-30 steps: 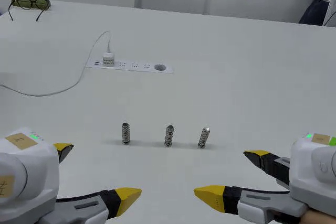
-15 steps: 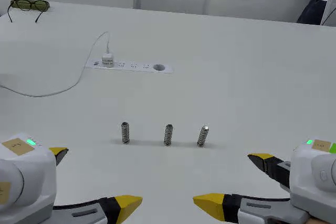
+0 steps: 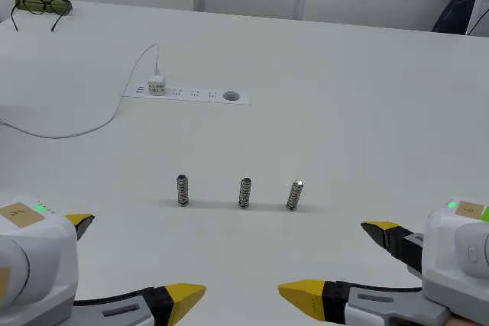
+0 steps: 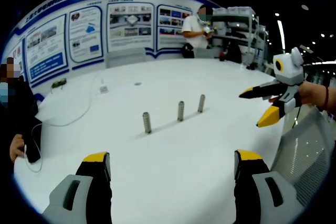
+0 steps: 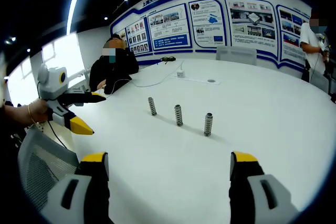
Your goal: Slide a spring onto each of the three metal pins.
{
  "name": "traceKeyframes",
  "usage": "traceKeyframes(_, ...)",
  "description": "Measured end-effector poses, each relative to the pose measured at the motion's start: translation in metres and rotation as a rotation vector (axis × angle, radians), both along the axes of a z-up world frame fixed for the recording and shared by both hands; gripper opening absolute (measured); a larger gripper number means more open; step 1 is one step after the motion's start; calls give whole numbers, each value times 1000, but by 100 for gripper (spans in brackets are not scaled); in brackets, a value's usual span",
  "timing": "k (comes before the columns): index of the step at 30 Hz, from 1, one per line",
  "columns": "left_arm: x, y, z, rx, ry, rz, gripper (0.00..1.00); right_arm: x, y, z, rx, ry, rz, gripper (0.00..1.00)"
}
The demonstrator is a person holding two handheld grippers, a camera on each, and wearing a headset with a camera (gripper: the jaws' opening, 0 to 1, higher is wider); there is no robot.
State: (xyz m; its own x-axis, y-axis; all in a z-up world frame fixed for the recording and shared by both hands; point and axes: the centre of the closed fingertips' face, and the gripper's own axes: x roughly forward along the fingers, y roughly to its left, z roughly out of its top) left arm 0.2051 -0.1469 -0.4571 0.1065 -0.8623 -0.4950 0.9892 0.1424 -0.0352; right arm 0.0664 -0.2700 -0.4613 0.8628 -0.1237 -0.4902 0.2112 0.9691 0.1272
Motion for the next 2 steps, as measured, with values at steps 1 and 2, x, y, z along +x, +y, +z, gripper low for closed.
traceKeyframes(1, 0, 0, 0, 1, 1, -2, 100, 0, 0, 0, 0, 0, 0, 97)
traceKeyframes(2, 0, 0, 0, 1, 1, 0, 100, 0, 0, 0, 1, -1, 0, 97)
